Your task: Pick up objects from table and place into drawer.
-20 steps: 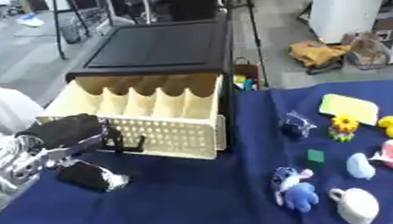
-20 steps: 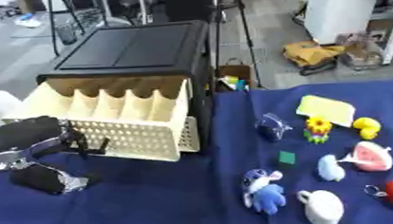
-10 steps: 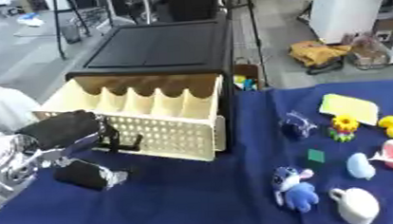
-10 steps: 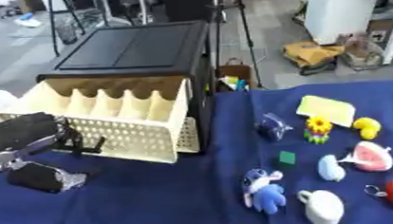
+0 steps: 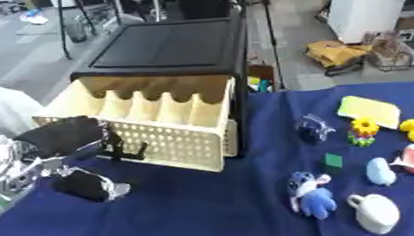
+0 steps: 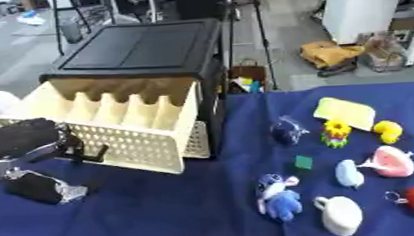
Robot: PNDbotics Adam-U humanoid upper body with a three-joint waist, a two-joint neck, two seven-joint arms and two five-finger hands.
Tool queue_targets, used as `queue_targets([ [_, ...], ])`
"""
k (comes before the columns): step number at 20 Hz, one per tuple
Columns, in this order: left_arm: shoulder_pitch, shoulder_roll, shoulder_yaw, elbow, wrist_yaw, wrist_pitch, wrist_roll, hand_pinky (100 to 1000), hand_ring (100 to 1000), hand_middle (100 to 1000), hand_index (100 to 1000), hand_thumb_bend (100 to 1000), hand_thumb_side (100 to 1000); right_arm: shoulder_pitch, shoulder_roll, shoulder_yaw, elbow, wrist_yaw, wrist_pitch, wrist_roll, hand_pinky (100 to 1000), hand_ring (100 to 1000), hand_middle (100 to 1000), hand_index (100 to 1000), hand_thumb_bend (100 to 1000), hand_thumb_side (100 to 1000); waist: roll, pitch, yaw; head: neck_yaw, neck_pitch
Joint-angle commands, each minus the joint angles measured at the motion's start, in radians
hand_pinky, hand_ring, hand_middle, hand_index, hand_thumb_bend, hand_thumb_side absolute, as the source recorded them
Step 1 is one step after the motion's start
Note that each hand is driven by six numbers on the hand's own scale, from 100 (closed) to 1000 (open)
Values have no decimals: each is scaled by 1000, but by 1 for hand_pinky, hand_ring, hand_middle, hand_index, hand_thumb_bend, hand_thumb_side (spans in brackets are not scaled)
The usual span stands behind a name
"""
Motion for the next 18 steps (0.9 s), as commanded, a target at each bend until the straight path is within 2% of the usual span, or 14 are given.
queue_targets([
  [1,0,34,-6,-16,-5,-9,-28,100,146,160,449,414,701,-16,-22,-8,-15,-7,1,-3,745,819,689,730,254,957,-1,-17,0,2,10],
  [18,8,40,-27,-67,-4,-53,-34,100,142,158,442,408,703,-12,-24,-9,-15,-6,4,-10,745,819,688,729,250,956,4,-21,4,1,21],
])
